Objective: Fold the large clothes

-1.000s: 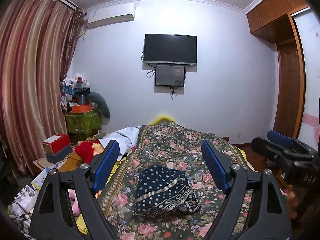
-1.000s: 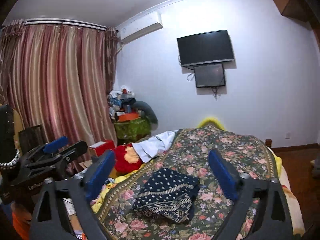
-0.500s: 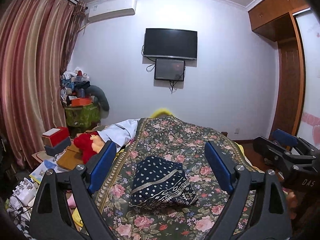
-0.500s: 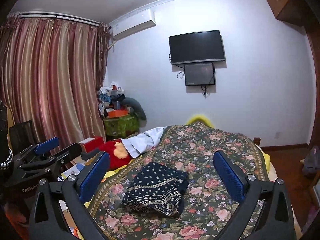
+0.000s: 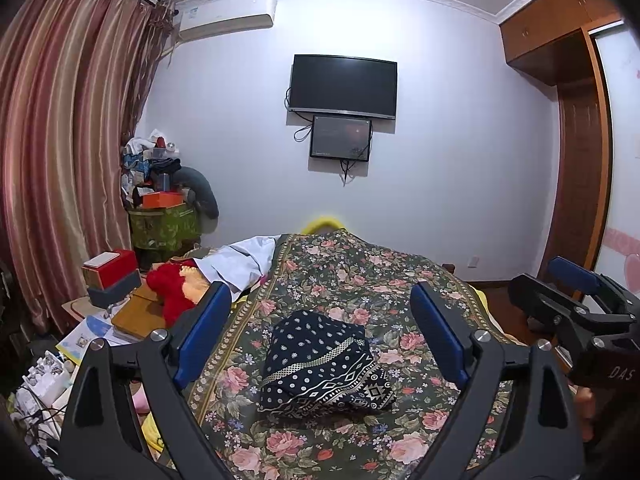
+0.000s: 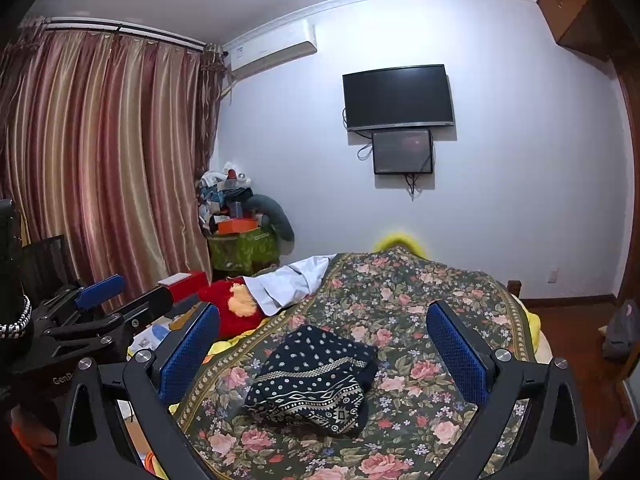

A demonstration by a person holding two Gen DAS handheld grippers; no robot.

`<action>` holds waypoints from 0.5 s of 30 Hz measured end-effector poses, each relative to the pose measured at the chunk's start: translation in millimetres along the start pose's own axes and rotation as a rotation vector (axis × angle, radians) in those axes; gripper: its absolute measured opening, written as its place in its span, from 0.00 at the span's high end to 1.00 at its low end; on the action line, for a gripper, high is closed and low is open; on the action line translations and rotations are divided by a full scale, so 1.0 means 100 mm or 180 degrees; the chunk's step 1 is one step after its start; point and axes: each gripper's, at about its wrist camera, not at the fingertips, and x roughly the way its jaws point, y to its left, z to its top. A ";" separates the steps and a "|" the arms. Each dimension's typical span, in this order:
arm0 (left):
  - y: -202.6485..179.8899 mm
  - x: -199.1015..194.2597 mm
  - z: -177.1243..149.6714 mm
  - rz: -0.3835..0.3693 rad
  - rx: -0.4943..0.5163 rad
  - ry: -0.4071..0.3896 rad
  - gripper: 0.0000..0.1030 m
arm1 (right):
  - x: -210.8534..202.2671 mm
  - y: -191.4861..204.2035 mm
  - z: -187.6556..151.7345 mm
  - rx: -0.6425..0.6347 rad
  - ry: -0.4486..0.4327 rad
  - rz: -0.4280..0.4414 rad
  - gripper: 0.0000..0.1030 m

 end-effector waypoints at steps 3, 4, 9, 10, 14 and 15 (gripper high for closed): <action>0.01 0.00 0.00 -0.0004 0.0002 -0.0002 0.11 | -0.01 0.00 0.01 -0.0004 0.0001 0.0010 0.00; 0.02 0.00 0.01 -0.0007 0.0005 -0.0002 0.11 | -0.01 0.00 0.01 -0.0002 0.0000 0.0010 0.00; -0.02 0.00 0.00 0.0024 -0.0010 -0.0008 0.11 | -0.03 -0.01 0.03 0.0007 -0.0006 0.0037 0.00; -0.02 0.00 0.00 0.0022 -0.0011 -0.0010 0.11 | -0.02 -0.01 0.03 0.0008 -0.0003 0.0040 0.00; -0.05 0.00 -0.01 0.0031 -0.0026 -0.0011 0.11 | -0.01 -0.02 0.03 0.0015 0.0001 0.0044 0.00; -0.06 0.00 -0.01 0.0030 -0.0028 -0.0012 0.11 | -0.01 -0.02 0.03 0.0013 -0.0001 0.0040 0.00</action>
